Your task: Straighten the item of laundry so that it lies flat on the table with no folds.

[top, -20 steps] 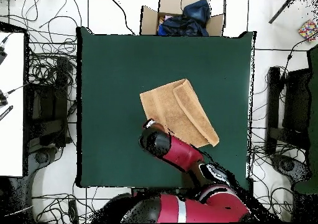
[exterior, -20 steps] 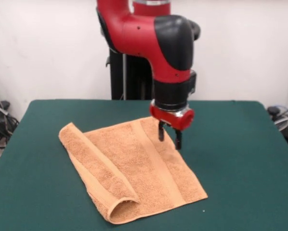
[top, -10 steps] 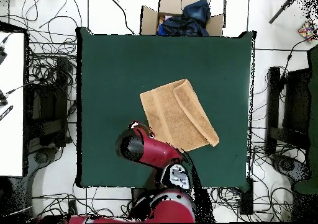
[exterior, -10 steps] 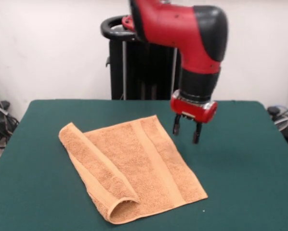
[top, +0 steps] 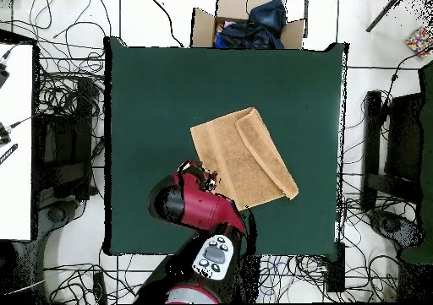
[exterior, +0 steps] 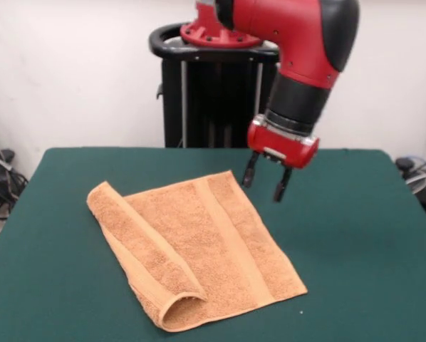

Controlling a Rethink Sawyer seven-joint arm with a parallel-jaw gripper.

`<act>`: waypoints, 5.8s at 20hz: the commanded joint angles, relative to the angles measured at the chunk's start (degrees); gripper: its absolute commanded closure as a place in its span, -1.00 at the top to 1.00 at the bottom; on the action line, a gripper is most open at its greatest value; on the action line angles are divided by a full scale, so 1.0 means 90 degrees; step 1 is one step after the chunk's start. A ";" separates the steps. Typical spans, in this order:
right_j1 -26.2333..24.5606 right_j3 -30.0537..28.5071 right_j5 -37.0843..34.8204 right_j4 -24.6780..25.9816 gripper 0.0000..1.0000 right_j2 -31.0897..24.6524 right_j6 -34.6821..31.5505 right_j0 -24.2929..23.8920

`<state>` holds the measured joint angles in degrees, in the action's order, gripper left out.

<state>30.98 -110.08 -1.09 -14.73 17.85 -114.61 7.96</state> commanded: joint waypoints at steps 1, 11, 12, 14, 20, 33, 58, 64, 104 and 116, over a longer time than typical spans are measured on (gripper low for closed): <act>-0.0177 0.0570 0.0021 -0.0151 1.00 0.0488 -0.0882 -0.0319; -0.0459 0.0658 0.0335 -0.0126 1.00 0.0241 -0.1029 -0.0595; -0.0559 0.0677 0.0495 -0.0131 1.00 0.0175 -0.1077 -0.0662; -0.0697 0.0736 0.0656 -0.0130 1.00 0.0078 -0.1109 -0.0744; -0.0855 0.0873 0.0767 -0.0161 1.00 0.0016 -0.1072 -0.0831; -0.1333 0.0928 0.1400 -0.0125 1.00 0.0144 -0.1092 -0.1175; -0.1359 0.0727 0.1038 0.0342 1.00 -0.0285 -0.0788 -0.1634; -0.0795 0.0479 -0.0066 0.0325 1.00 -0.0380 -0.0662 -0.1595; -0.1103 -0.0047 0.2181 0.0383 1.00 -0.0321 -0.1439 -0.1758; -0.0685 -0.0297 0.0678 0.0080 1.00 -0.0583 -0.1118 -0.1756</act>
<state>24.43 -110.64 13.38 -12.37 21.36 -114.61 -7.73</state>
